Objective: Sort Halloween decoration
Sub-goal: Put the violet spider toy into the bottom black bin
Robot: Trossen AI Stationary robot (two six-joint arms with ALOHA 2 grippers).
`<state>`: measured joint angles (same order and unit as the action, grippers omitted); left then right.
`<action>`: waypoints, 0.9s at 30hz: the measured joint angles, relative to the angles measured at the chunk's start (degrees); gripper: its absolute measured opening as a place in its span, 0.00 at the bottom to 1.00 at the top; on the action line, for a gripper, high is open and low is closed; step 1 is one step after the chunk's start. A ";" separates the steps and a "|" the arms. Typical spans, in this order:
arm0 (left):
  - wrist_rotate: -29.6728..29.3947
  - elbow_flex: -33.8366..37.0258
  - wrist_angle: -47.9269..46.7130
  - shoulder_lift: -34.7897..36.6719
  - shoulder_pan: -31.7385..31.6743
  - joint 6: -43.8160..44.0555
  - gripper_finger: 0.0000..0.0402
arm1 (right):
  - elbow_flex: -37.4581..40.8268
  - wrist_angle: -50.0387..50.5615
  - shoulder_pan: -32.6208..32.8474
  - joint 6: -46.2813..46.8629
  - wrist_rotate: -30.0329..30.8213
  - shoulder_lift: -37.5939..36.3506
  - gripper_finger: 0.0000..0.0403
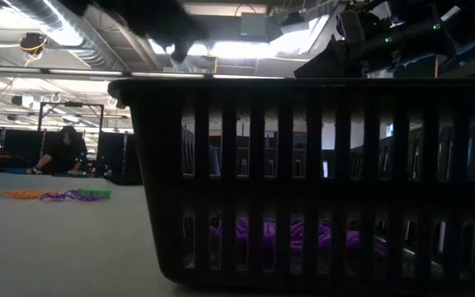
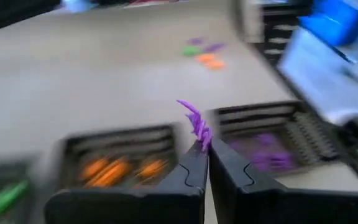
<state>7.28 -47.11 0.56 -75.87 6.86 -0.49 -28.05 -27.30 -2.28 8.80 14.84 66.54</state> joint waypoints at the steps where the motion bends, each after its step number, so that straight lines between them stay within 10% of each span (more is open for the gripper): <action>1: -1.05 0.00 1.93 -1.13 3.28 -1.28 0.00 | 0.00 -0.01 0.01 0.00 -0.01 0.00 0.31; 9: -10.35 -9.10 3.48 -15.00 15.60 1.26 0.00 | 0.00 0.47 0.04 3.01 -1.13 0.00 0.31; 18: -14.29 -30.43 -21.93 -33.40 16.70 5.46 0.01 | 0.00 3.17 0.25 11.31 -11.59 0.00 0.31; 27: -14.50 -36.63 -25.82 -37.38 17.73 7.61 0.23 | 0.00 3.43 6.60 12.26 -3.11 0.00 0.31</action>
<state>-7.22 -83.74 -25.26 -113.25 24.60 7.12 -28.05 -23.87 4.32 21.06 11.73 66.54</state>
